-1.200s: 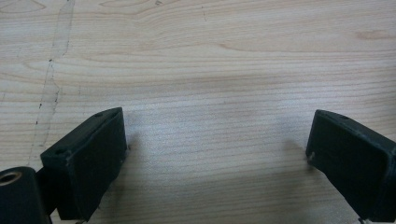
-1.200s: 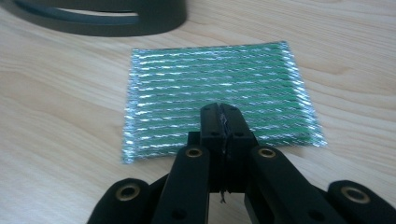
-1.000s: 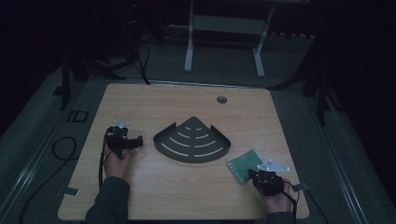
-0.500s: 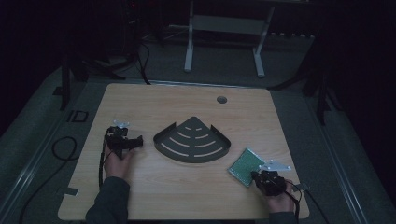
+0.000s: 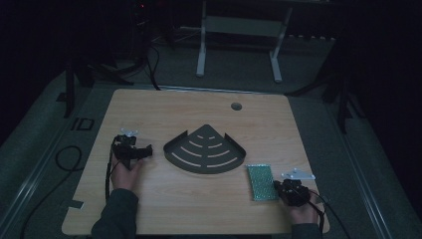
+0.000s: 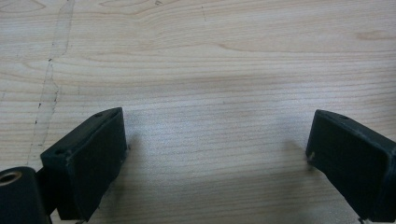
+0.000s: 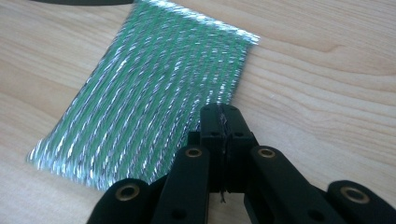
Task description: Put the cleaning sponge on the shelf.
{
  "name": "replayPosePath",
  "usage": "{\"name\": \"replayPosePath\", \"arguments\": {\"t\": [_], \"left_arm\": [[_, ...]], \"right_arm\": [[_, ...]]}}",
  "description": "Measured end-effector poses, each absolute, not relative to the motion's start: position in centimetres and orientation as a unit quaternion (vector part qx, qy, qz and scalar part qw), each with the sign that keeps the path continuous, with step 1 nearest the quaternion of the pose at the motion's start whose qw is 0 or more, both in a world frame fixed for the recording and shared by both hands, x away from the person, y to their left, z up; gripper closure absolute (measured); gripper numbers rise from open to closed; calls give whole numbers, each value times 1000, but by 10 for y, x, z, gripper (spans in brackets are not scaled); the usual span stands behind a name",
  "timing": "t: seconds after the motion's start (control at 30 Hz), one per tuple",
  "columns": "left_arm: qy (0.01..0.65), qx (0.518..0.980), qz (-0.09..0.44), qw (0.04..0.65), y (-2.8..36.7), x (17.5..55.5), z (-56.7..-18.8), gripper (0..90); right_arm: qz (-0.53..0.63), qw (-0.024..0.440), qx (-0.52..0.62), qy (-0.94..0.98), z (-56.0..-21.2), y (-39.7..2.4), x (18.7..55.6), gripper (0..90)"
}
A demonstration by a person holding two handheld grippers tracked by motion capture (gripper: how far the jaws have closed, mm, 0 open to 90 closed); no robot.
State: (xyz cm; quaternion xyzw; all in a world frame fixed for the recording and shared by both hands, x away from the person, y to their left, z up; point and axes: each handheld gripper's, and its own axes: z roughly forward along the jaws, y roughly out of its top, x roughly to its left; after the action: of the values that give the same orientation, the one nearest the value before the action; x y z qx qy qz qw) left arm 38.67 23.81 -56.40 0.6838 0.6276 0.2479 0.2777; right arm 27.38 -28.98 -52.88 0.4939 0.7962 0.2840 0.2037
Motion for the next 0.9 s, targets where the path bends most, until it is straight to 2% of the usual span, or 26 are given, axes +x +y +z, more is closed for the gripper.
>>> {"name": "replayPosePath", "arguments": {"t": [0.3, 0.6, 0.9], "left_arm": [[628, 684, 248, 278, 238, 387, -564, 53], [628, 684, 248, 278, 238, 387, -564, 53], [628, 684, 248, 278, 238, 387, -564, 53]], "right_arm": [[271, 208, 487, 804, -526, -288, 283, 889], [263, 204, 468, 818, -515, -282, 292, 836], [225, 176, 445, 848, -507, -275, 312, 800]]}}
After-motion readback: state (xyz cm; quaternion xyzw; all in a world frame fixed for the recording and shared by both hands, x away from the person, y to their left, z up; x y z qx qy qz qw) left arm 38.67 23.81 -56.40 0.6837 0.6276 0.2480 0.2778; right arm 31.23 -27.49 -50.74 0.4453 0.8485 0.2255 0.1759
